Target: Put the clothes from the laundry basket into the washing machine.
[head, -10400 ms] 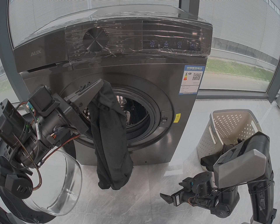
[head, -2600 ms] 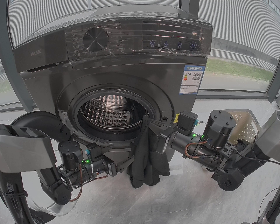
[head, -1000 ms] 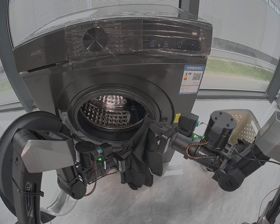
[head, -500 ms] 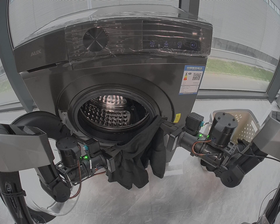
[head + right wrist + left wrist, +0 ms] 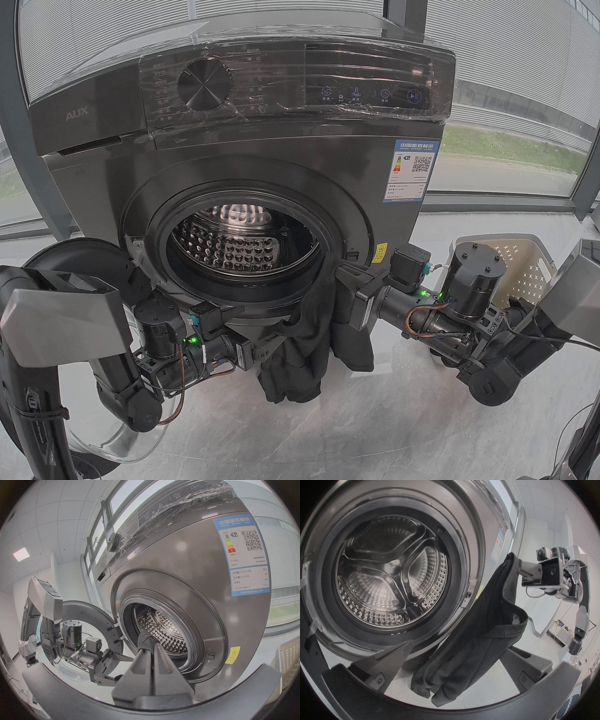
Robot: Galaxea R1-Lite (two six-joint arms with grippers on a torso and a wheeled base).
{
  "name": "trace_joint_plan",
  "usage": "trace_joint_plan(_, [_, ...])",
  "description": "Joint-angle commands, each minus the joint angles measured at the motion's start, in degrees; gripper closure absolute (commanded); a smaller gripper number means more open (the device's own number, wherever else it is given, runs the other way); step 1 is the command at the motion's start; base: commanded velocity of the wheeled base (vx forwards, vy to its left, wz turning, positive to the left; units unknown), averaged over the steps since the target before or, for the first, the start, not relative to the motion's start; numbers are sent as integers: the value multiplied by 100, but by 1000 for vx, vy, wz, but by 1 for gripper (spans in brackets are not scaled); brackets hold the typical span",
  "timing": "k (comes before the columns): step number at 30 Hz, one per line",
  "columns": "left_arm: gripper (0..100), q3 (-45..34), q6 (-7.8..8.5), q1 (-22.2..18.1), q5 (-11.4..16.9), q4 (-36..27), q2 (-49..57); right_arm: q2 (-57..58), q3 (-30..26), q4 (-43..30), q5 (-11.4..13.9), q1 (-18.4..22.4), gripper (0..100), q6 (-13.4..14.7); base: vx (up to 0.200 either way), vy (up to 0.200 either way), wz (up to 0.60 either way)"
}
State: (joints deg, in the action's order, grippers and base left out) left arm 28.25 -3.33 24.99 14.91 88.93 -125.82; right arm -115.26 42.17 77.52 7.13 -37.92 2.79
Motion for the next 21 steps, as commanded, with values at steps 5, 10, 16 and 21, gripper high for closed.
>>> trace_joint_plan(5, [0,155,-10,67,30,1,-435,4,2,0,-1,-40,100,2,0,0,0])
trace_joint_plan(10, [0,225,-10,67,56,1,-567,13,11,0,-10,-57,100,2,0,0,0])
trace_joint_plan(16, [0,445,8,102,47,1,-795,21,46,-9,-10,-75,100,2,0,0,0])
trace_joint_plan(21, [100,594,-19,129,65,1,-909,21,37,0,-10,-101,100,2,0,0,0])
